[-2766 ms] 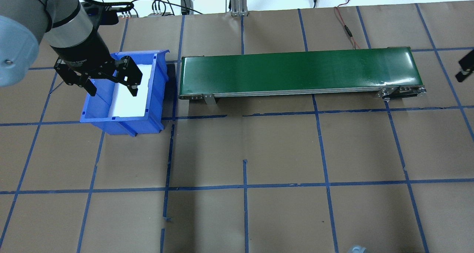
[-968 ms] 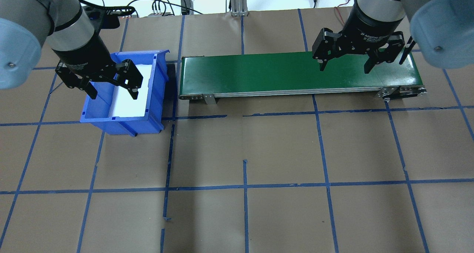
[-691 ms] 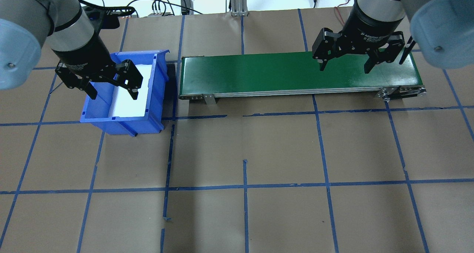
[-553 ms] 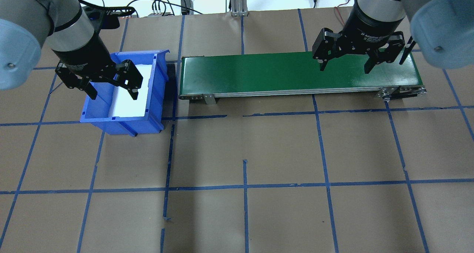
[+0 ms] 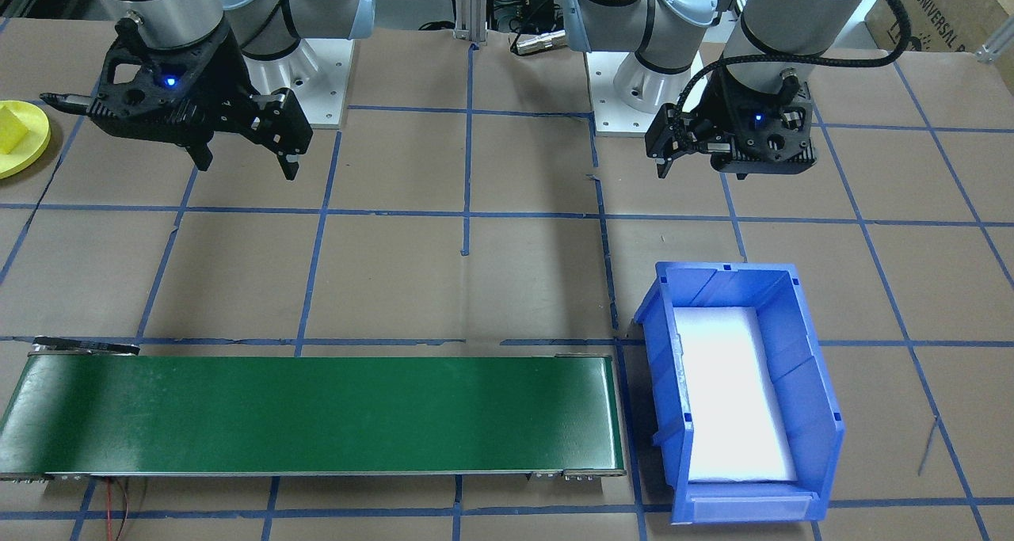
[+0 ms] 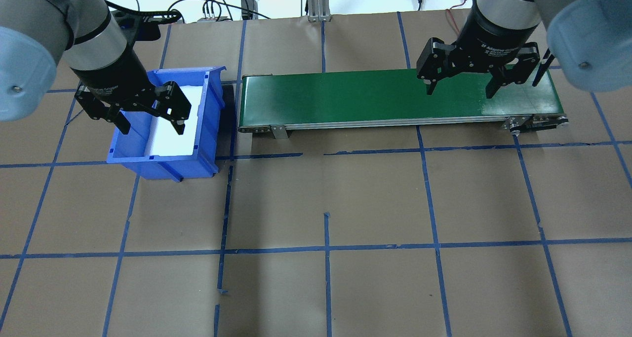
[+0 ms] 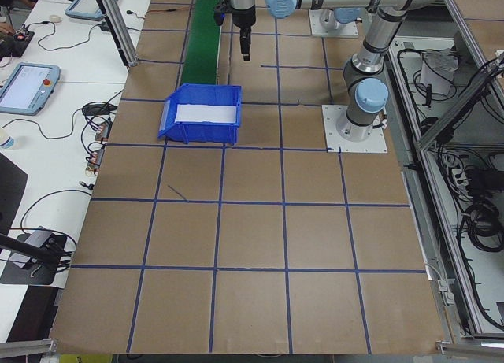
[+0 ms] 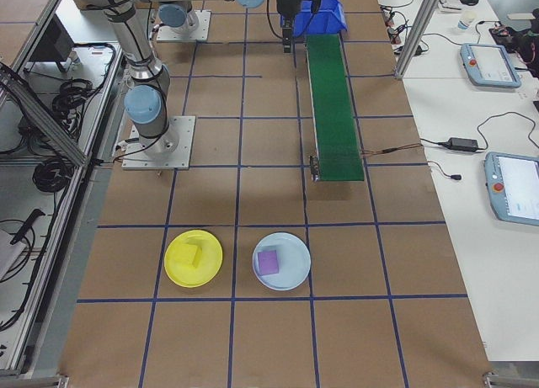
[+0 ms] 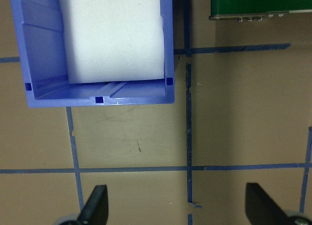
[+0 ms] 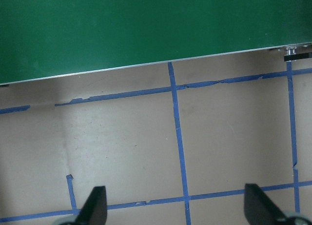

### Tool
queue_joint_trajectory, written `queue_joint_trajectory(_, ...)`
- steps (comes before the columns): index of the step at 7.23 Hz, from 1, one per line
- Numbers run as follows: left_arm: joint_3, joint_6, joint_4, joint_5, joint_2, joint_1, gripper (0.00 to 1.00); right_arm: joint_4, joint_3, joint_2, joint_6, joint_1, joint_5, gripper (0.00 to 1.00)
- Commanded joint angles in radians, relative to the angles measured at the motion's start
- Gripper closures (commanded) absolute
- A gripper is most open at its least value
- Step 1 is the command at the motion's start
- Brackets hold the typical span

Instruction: Move block left to right into plate

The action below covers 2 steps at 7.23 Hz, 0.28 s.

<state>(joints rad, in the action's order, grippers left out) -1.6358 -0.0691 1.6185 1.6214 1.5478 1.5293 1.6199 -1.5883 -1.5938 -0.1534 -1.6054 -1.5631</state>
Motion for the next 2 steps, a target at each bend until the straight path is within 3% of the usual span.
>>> queue_joint_trajectory(1, -0.001, 0.000, 0.004, 0.000, -0.002, 0.002, 0.00, 0.000, -0.001, 0.000, 0.002, -0.001, 0.000, 0.01)
queue_joint_trajectory(2, -0.001, 0.000, 0.003, 0.000, -0.002, 0.002, 0.00, 0.000, -0.001, 0.000, 0.005, 0.001, 0.000, 0.01)
